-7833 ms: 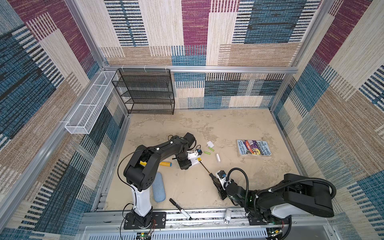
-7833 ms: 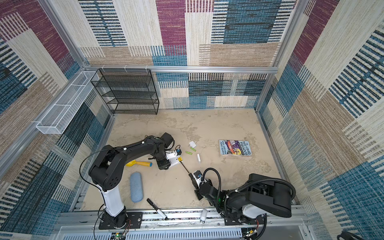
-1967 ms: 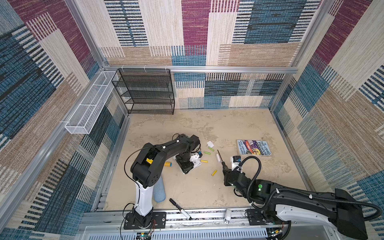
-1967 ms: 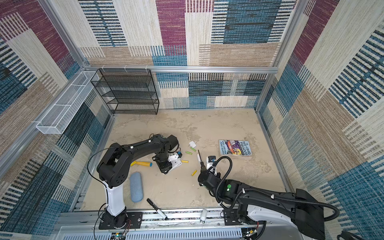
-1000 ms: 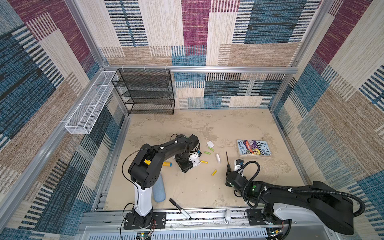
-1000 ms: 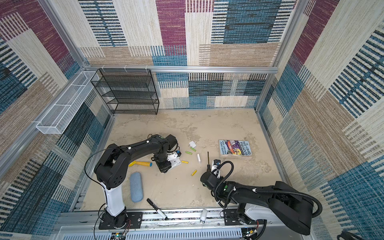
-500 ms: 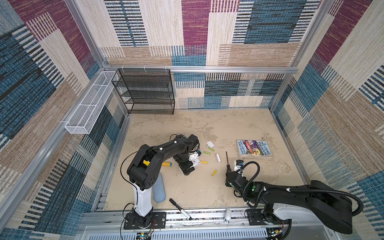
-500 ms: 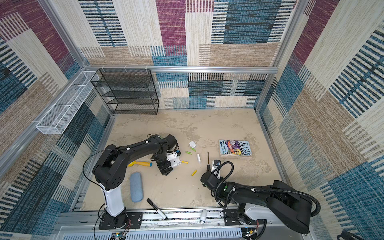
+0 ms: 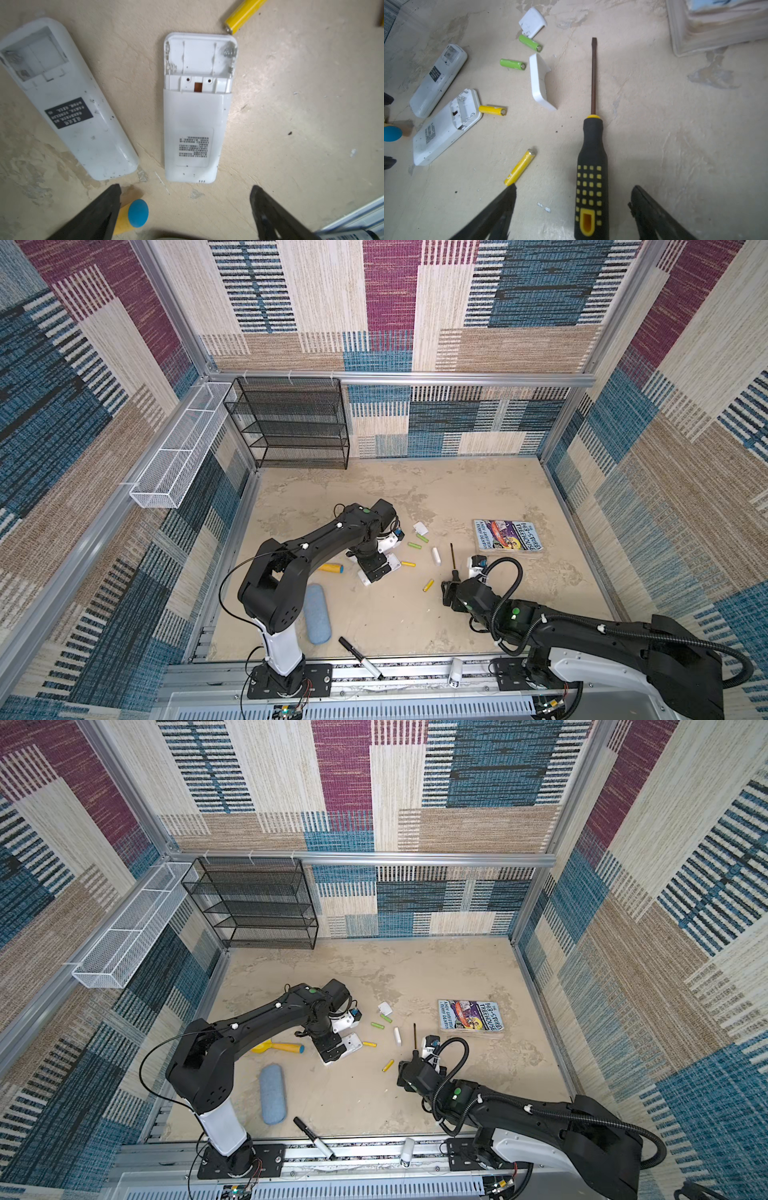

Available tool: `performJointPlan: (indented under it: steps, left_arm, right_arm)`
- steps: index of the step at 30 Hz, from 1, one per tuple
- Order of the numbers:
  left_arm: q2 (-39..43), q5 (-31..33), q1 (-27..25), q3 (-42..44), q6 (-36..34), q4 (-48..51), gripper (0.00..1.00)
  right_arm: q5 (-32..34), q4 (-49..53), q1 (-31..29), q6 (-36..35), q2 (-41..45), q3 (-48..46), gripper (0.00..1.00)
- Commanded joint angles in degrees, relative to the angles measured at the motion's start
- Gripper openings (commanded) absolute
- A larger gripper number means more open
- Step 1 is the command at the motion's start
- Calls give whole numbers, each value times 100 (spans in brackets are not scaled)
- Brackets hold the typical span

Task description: Unload the batteries from the remote control

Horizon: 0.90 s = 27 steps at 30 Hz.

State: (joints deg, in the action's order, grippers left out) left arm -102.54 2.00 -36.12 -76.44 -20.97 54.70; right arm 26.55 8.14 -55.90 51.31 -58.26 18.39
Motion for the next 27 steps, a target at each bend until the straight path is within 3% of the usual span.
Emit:
performJointPlan:
  steps: [1, 8, 11, 17, 23, 27]
  left_arm:
    - [83, -150, 25, -80, 12, -37, 99]
    - [525, -193, 201, 20, 235, -381, 99]
    - [962, -92, 466, 198, 494, -795, 99]
    - [2144, 90, 1199, 1009, 851, -1925, 99]
    - [3132, 450, 1713, 2017, 1051, -3179, 99]
    - [3467, 256, 2204, 2789, 1152, -4137, 99]
  right_arm:
    - [210, 283, 1, -171, 183, 115, 100]
    - [72, 564, 169, -807, 400, 632, 100]
    - [-332, 456, 598, -1360, 519, 867, 100]
    - [-1060, -146, 2056, -2717, 413, 1197, 100]
    - [-1557, -1287, 3336, -3742, -212, 1294, 100]
    - [-1765, -2220, 4082, -4329, -659, 1168, 100]
